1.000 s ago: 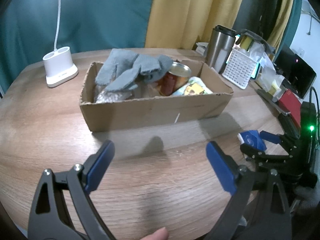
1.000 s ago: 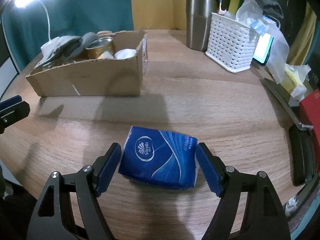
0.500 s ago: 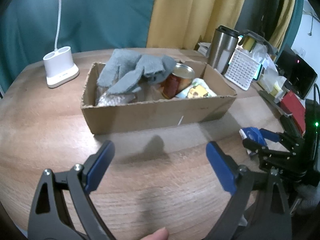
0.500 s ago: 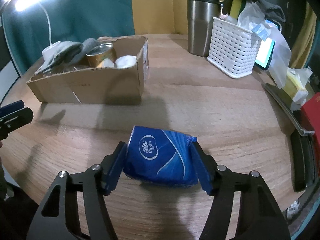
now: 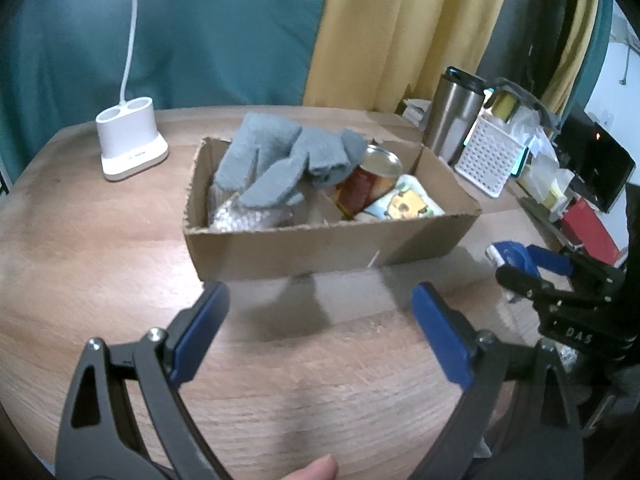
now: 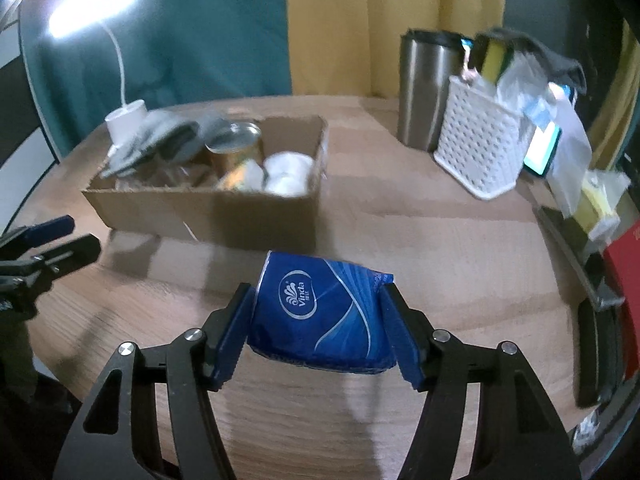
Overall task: Organize objects
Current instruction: 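Close the right tool on the blue Vinda tissue pack, then lift and carry the tissue pack with the right tool over the box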
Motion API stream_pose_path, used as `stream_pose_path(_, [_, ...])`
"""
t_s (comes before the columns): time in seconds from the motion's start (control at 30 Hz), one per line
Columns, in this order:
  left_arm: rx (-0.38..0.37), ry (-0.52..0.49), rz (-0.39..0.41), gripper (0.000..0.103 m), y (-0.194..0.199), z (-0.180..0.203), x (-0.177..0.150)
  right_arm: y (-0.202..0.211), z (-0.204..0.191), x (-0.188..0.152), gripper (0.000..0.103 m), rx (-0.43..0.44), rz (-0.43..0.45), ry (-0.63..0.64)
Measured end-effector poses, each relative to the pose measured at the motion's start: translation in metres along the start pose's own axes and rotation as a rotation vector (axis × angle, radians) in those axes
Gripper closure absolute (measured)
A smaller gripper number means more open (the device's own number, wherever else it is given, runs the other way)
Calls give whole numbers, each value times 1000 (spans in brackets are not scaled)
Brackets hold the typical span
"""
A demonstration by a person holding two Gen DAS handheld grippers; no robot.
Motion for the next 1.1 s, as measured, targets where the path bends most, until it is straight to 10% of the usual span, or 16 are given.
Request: stream_pose_path(1.1, [24,75,41,9,-2,-57,34,-20,-70,81,36,81,23,117])
Point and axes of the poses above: each gripper's, at about its wrist camera, not at the fingertips, and y roughly against the way its jaws point, z to its right, x to its top, the point moved 9 cm from there along -y, roughly the way its jaws point, and after that the axes turned 3 degrees about y, right-handed, at the moved point
